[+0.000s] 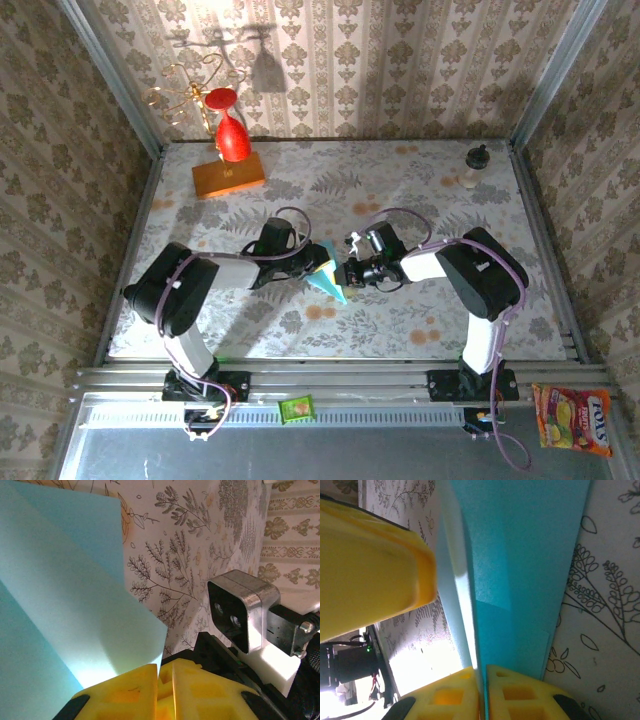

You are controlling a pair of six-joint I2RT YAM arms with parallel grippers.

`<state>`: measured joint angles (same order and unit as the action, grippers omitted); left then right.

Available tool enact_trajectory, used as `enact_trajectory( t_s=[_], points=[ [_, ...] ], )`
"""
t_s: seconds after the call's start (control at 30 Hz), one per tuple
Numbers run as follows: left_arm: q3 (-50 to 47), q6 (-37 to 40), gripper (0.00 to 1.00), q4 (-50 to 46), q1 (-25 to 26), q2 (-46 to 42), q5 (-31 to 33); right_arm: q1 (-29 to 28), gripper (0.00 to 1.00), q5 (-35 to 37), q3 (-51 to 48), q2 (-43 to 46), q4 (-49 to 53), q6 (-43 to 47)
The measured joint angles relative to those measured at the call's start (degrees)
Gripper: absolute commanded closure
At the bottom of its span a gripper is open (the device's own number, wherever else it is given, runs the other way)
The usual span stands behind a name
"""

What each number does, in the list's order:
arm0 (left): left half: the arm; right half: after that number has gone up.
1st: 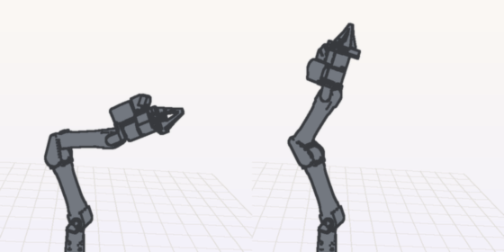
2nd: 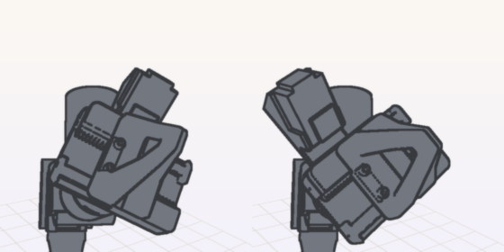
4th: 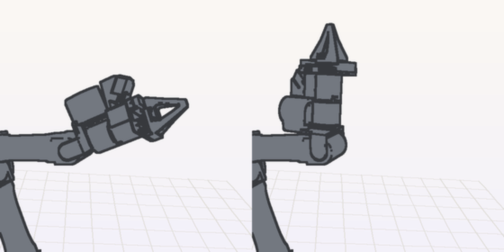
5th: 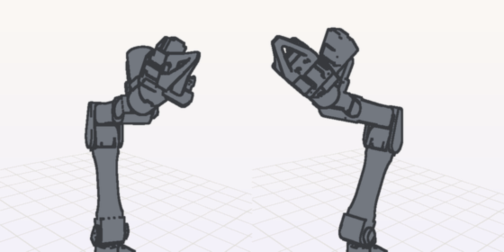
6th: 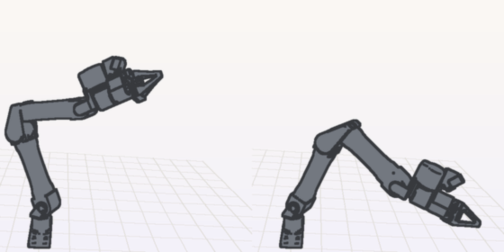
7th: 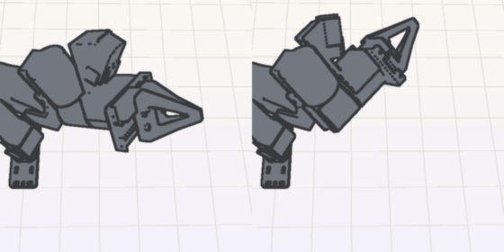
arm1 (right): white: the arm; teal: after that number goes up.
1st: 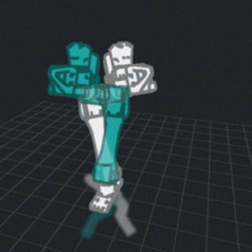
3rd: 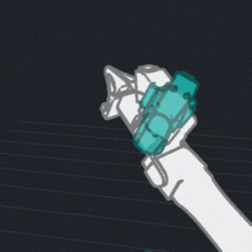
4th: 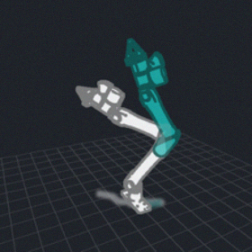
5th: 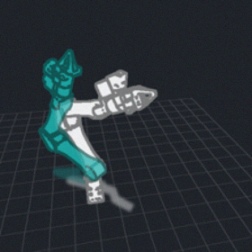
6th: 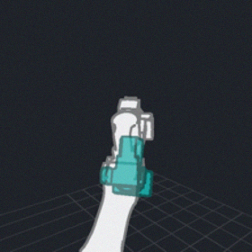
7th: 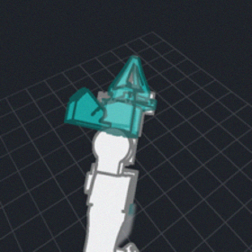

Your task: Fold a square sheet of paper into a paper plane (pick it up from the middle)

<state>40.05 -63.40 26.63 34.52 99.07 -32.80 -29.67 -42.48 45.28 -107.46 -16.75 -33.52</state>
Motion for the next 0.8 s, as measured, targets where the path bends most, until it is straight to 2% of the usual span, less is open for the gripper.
enact_trajectory(
  t_s=[0.5, 0.73, 0.8],
  points=[
    [1.62, 0.44, 0.86, 0.74, -0.02, 4.20, -1.20, 1.07, 0.85, -3.08, 1.18, -1.31, 0.85, -1.44],
    [2.19, 0.63, 0.86, 0.70, -0.11, 4.52, -1.84, 1.46, 0.71, -4.31, 3.13, -1.27, 4.70, -0.98],
    [2.54, 0.63, 0.86, 0.66, -0.11, 4.98, -1.92, 1.53, 0.69, -4.57, 3.61, -0.90, 6.47, -0.20]
  ],
)
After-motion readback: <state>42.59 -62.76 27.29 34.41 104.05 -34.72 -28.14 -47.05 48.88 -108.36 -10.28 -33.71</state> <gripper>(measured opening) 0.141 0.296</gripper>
